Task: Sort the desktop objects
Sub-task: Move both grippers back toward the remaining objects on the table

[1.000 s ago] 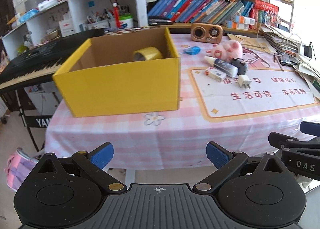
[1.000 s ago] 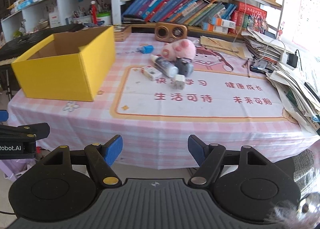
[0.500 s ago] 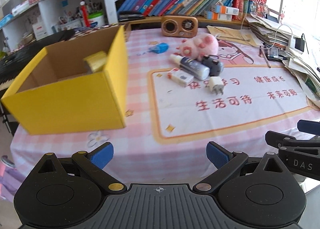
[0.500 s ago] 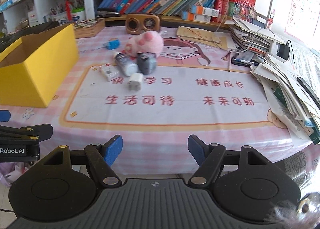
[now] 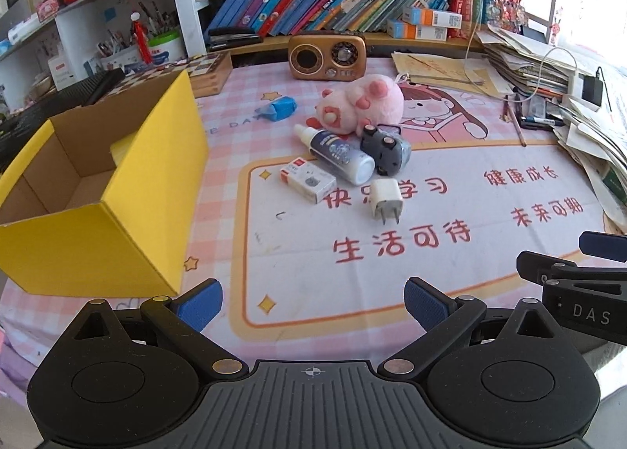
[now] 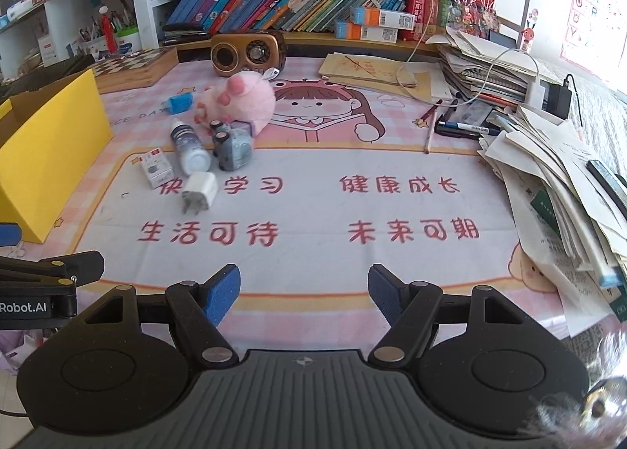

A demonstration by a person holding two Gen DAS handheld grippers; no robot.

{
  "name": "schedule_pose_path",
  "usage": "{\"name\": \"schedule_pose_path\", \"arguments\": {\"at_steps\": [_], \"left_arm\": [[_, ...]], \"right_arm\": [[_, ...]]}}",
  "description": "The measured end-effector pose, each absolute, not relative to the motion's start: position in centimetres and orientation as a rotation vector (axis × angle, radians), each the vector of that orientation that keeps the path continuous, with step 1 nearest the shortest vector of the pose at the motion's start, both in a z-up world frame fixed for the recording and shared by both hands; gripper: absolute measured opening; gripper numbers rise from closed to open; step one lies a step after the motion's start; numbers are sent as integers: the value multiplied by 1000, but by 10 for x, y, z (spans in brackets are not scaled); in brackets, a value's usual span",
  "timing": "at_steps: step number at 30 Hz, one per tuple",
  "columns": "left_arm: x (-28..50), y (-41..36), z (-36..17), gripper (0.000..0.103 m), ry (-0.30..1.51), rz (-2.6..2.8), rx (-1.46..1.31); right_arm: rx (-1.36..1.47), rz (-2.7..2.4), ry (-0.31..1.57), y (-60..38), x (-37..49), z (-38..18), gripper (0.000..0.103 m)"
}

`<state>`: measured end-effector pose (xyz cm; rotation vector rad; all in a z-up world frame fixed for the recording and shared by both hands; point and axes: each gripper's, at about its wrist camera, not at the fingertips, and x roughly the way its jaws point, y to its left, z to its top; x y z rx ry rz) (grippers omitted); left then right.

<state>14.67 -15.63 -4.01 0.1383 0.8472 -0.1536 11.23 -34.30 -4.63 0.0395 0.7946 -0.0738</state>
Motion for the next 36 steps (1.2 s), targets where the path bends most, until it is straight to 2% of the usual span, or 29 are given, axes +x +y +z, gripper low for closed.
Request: {"name": "schedule_pose_path", "arguments": {"at_steps": [22,29,31,36], "left_arm": [[189,-178,-45,100,828,-84,162],[195,-182,-35,99,787,-65,160],[195,-181,-29,99,772,-52,161],[193,-175,-19,99,747,-11,176]], "right_arm": [[48,24,774,-365,169,-47,70],[37,126,819,-358,187,-58,66],[14,159,843,-351,191,-65,60],[-15,261,823,-330,203,-71,59]]}}
